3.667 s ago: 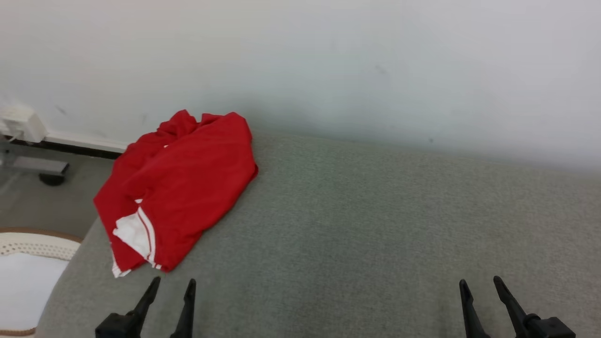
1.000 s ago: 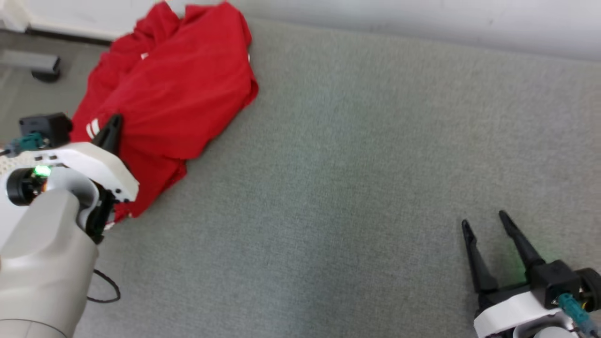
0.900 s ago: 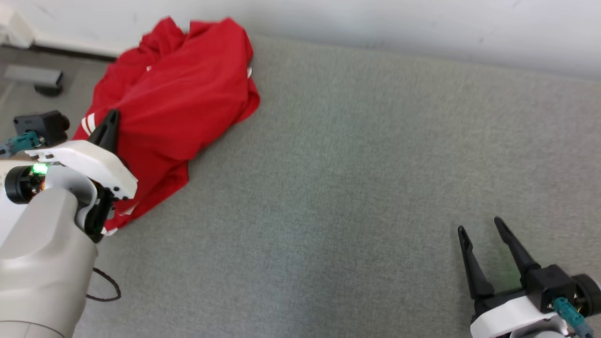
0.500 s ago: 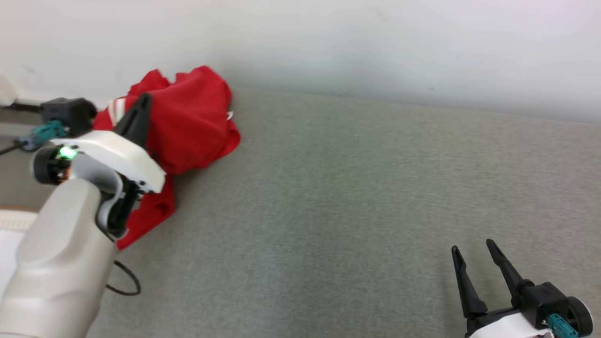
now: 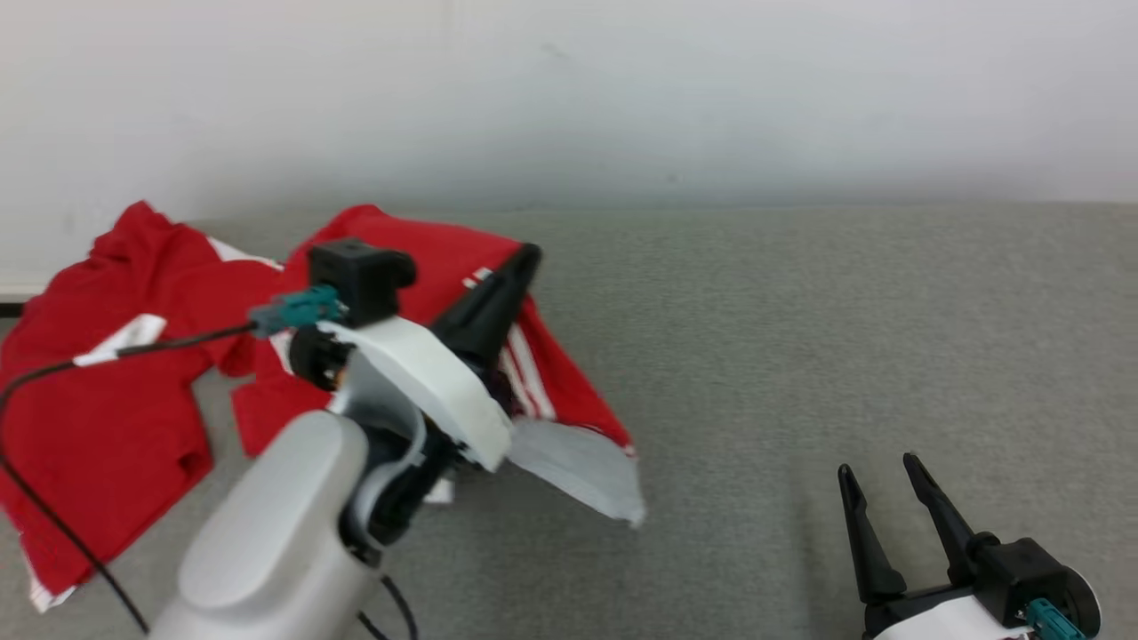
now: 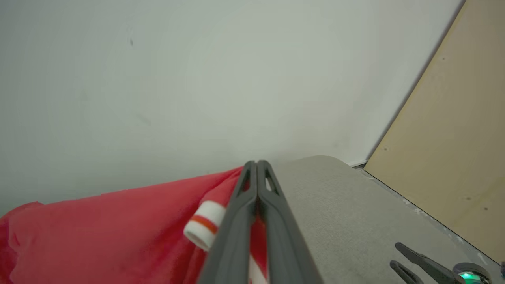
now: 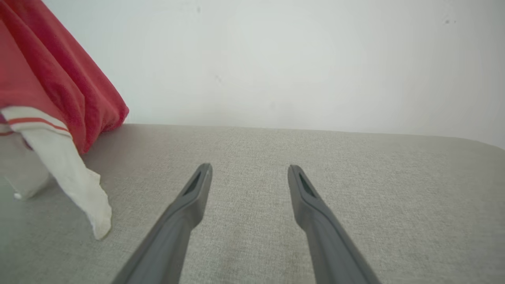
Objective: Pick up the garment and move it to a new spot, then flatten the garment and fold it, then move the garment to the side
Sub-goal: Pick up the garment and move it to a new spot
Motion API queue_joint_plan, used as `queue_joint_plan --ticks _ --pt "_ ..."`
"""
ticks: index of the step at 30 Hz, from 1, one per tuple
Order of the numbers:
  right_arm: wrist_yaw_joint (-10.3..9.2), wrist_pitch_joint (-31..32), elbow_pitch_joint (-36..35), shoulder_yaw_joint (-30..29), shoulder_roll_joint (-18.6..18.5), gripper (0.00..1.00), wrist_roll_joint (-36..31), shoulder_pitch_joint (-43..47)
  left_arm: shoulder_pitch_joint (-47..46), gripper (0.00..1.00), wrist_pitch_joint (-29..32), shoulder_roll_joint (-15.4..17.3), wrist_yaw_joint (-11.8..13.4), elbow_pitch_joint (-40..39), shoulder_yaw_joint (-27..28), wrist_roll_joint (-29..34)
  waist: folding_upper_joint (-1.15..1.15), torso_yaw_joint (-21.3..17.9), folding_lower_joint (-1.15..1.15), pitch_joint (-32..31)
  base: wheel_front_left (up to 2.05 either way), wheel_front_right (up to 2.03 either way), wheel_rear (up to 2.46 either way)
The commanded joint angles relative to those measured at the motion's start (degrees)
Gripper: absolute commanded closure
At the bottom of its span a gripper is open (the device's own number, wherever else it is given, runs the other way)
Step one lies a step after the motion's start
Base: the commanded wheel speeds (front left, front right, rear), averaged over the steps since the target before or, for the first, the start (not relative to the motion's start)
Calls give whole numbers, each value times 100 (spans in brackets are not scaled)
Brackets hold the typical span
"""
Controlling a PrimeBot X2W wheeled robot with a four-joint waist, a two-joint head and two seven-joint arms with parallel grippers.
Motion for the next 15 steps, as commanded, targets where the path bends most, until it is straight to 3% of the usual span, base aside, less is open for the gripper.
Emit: queue_joint_plan --ticks 1,15 --pt "-16 2 -30 -12 13 0 14 14 102 100 56 -43 18 -118 -58 -43 0 -229 0 35 0 0 0" --pt "-16 1 -152 -44 52 0 111 -39 79 100 570 -1120 -98 -606 -1367 -16 0 -1114 0 316 0 0 0"
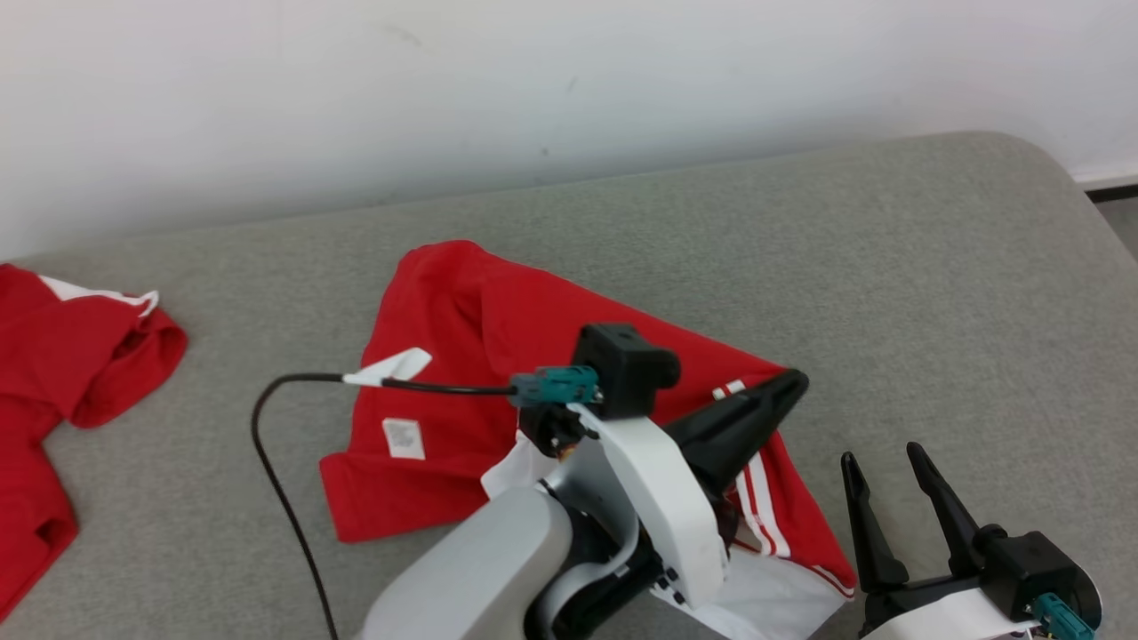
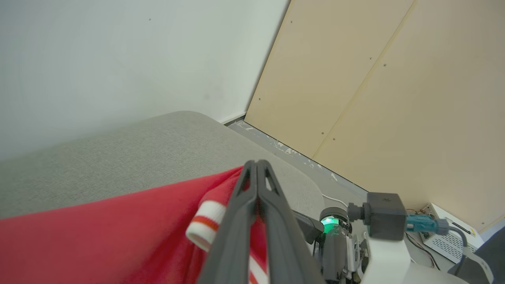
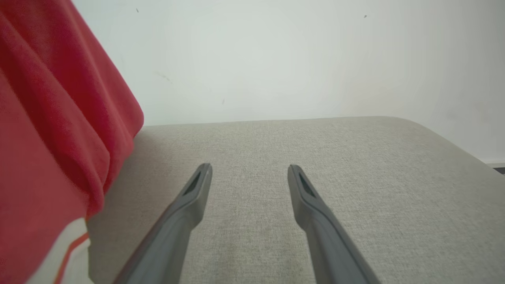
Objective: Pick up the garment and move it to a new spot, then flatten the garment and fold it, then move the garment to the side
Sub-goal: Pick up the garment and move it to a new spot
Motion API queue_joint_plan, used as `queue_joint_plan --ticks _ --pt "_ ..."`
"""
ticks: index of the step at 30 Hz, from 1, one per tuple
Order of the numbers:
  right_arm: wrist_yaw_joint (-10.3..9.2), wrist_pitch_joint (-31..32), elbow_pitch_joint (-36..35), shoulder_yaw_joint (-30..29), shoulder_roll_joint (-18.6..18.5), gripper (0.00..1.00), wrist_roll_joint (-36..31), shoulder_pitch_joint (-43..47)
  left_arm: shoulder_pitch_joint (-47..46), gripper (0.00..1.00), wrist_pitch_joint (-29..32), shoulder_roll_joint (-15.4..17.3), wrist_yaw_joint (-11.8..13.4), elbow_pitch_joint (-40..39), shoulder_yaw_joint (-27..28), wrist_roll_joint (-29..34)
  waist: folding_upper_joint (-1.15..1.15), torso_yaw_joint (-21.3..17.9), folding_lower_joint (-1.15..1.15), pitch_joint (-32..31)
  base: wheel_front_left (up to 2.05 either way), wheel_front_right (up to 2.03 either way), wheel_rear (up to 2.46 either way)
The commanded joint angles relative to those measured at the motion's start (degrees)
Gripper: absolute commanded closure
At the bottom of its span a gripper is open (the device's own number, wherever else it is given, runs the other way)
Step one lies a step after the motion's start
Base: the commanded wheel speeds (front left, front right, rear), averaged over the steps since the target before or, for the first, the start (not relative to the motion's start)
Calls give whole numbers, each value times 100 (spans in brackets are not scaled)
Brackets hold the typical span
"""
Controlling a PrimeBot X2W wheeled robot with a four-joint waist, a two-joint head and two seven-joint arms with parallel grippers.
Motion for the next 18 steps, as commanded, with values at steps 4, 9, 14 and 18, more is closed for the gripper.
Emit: queue_joint_plan --ticks 4,9,14,18 --pt "-16 1 -41 10 7 0 78 -23 -37 100 14 -63 8 369 -264 136 0 -229 0 123 0 0 0" --pt "-16 1 -62 -23 7 0 146 7 -62 50 -380 -77 94 1327 -557 636 0 -274 0 205 0 0 0" --pt "-16 1 -40 31 5 0 172 -9 5 0 -789 -164 29 2138 -807 738 0 -277 0 257 0 0 0" --pt "-16 1 -49 4 5 0 171 -37 46 0 -1088 -188 -2 2510 -856 700 0 -239 0 264 0 0 0"
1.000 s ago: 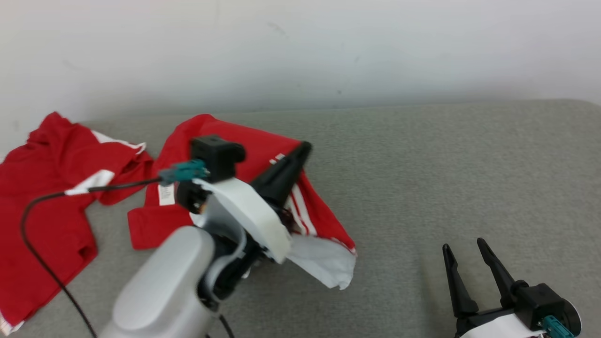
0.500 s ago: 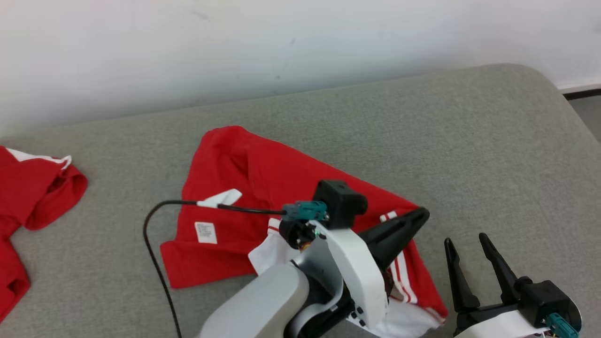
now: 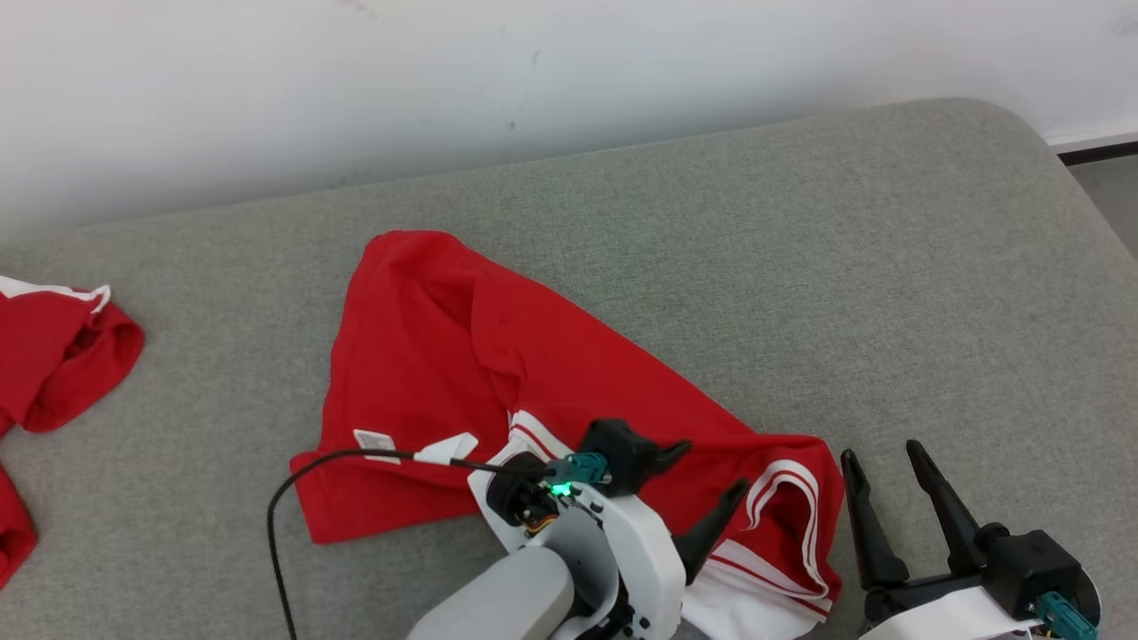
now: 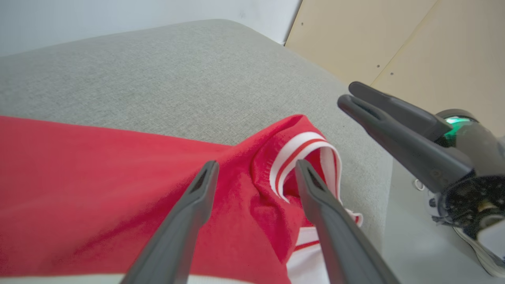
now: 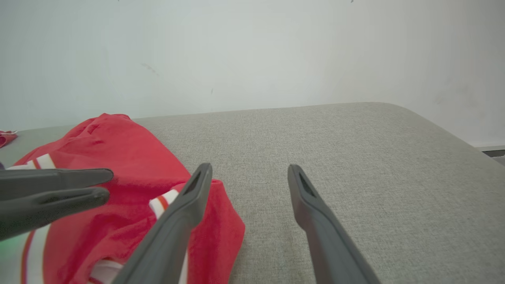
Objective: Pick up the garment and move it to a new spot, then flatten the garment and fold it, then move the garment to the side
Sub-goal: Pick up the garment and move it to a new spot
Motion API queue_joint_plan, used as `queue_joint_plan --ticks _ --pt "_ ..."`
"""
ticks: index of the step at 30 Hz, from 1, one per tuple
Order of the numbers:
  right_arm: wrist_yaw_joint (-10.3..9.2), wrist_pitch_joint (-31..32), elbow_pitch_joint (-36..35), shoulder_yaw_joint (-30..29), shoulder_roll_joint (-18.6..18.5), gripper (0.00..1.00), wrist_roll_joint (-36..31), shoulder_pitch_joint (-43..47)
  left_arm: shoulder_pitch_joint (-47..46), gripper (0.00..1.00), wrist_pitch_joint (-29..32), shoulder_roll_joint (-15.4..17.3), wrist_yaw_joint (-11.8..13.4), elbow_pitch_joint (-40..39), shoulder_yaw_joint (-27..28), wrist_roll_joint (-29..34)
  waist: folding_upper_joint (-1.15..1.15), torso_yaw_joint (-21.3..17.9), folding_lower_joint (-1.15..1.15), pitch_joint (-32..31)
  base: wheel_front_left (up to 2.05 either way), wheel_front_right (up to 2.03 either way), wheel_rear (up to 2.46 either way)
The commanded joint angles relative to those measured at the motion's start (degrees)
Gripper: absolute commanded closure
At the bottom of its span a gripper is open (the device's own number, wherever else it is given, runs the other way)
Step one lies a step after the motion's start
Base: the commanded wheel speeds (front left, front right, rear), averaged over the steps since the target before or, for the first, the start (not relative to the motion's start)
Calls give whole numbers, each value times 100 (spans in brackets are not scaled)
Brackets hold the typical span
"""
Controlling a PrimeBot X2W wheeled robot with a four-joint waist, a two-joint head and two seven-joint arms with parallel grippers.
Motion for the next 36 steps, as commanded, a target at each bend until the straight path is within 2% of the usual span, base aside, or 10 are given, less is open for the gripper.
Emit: queue_joint_plan --ticks 1,8,14,19,25,36 --pt "-16 1 -14 -49 -1 0 39 -22 56 0 -136 8 -18 102 16 -20 -1 30 0 -12 0 0 0" --pt "-16 1 1 -146 0 0 -42 75 220 0 -831 90 76 350 204 -69 -1 121 0 -149 0 0 0" --pt "-15 2 -5 -289 -2 0 -152 171 565 0 -1379 341 317 299 567 -106 -1 237 0 -376 0 0 0" --pt "-16 2 5 -448 -2 0 -274 323 1033 0 -1476 580 547 45 971 -31 -1 370 0 -617 0 0 0" --pt "-15 2 -23 -555 -65 0 -368 536 1780 0 -1473 777 738 -697 1772 312 -1 549 0 -829 0 0 0" --pt "-16 2 -49 -603 -67 0 -441 786 3026 0 -1475 744 661 -1494 3115 997 -1 858 0 -1027 0 0 0"
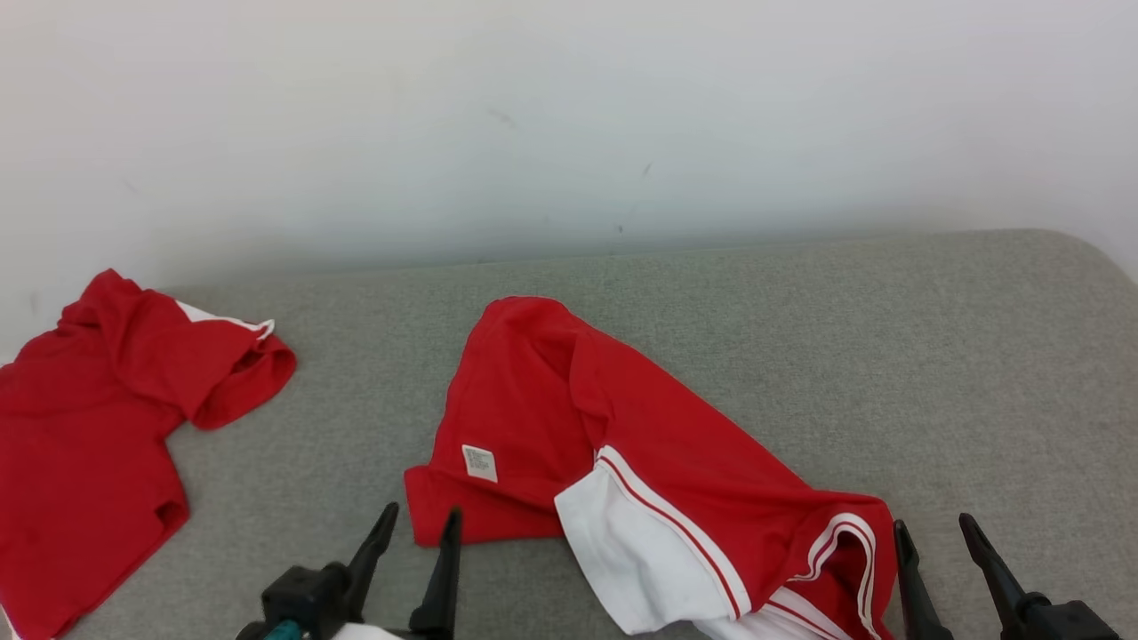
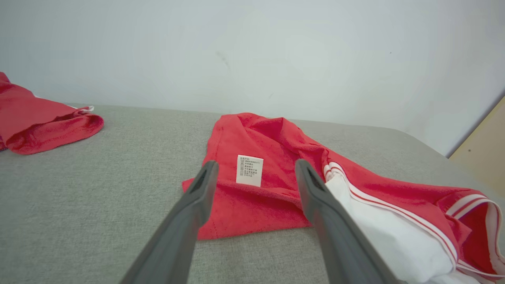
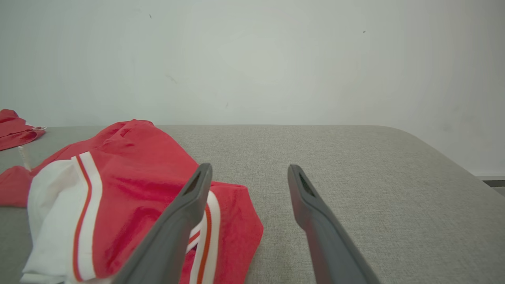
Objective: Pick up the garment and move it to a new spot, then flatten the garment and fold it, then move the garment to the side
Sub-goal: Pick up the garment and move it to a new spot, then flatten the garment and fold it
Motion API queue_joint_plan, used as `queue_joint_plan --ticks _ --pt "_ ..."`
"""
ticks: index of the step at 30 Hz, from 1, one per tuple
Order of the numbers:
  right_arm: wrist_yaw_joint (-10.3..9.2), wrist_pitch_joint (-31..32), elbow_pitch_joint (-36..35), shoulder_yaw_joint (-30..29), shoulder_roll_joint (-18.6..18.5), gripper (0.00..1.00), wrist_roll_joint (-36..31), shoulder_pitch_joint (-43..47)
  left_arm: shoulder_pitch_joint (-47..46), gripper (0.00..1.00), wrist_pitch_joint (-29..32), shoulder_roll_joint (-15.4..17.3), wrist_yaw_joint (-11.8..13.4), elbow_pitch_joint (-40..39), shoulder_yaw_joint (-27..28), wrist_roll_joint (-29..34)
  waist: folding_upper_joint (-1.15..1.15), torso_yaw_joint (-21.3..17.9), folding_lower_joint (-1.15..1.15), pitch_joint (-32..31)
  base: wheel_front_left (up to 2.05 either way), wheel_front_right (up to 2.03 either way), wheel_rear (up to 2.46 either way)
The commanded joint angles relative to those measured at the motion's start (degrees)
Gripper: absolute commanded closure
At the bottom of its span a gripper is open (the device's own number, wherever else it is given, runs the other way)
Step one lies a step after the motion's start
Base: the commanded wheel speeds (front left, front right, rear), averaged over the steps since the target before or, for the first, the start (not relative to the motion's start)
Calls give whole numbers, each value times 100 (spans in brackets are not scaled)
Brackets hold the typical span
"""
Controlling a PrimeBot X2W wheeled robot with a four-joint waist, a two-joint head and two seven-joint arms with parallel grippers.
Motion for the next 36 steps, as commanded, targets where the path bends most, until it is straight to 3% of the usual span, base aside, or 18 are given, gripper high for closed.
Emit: queue_joint_plan --ticks 1,10,18,29,36 --pt "-16 3 -14 -19 -9 0 0 83 151 0 -2 -9 -19 -59 88 124 0 42 0 -35 0 0 0" --pt "-16 3 -3 -70 20 0 22 243 1051 0 -2 -273 -318 -355 1118 608 0 206 0 -195 0 0 0" --pt "-16 3 3 -29 32 0 27 225 1180 0 -2 -520 -628 -305 1544 920 0 272 0 -224 0 0 0" --pt "-16 3 4 2 18 0 27 165 1066 0 -3 -694 -857 -225 1730 1151 0 147 0 -161 0 0 0" --pt "-16 3 -7 93 22 0 21 61 601 0 -3 -684 -1009 -80 1384 1272 0 -21 0 -36 0 0 0"
